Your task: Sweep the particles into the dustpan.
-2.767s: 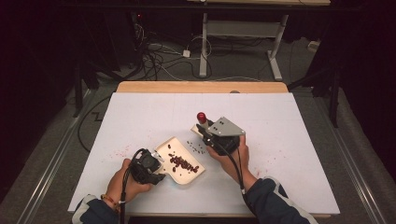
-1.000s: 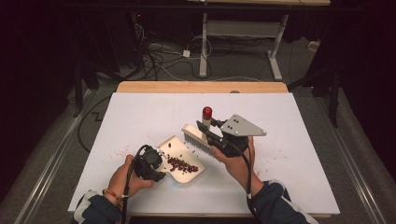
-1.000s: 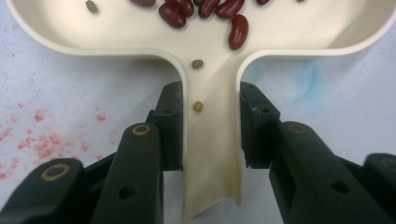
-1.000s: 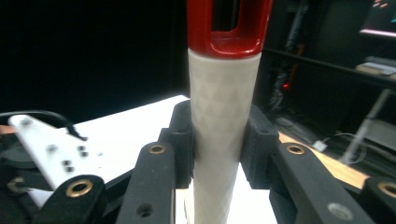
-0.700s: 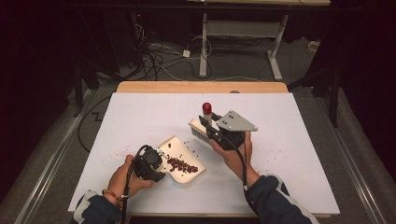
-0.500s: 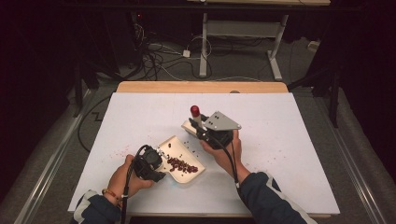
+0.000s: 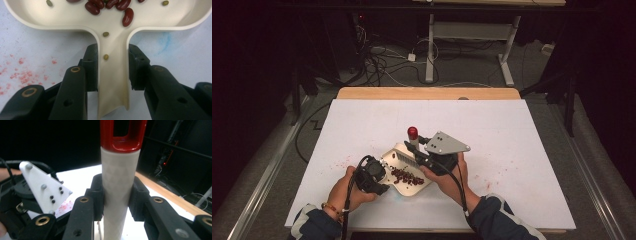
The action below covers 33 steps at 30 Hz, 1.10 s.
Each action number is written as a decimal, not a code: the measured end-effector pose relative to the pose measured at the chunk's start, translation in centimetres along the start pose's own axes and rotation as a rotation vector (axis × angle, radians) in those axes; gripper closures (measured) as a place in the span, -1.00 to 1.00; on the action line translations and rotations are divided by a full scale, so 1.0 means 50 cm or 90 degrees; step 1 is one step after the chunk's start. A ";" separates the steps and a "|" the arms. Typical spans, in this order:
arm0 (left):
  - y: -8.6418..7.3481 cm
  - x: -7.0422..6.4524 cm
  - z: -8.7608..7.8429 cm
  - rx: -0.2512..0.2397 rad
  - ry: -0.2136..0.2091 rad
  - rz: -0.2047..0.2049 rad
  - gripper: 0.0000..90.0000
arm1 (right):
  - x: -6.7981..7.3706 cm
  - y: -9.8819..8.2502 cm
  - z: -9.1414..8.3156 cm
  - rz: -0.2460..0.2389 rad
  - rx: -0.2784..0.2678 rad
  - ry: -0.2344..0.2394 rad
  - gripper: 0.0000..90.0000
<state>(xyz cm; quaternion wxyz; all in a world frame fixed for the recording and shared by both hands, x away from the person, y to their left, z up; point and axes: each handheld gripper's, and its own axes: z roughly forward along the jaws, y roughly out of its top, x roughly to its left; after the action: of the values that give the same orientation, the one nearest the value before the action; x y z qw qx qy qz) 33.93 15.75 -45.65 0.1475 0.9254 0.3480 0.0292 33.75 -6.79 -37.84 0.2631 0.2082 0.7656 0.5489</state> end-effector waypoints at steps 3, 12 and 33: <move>0.000 0.000 0.000 -0.002 0.001 -0.001 0.42 | -0.014 0.007 -0.016 0.002 -0.013 -0.006 0.56; -0.001 0.002 0.000 -0.009 -0.005 -0.008 0.41 | -0.047 0.004 -0.028 0.007 -0.005 -0.026 0.56; -0.006 0.007 -0.002 -0.034 -0.008 -0.017 0.41 | -0.001 0.012 0.084 -0.015 0.024 0.049 0.56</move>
<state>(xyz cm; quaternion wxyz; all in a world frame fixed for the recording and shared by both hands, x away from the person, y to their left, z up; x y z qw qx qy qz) 34.01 16.20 -45.67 0.1750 0.9166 0.3581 0.0307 36.43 -3.55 -38.33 0.2357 0.1831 0.7879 0.5386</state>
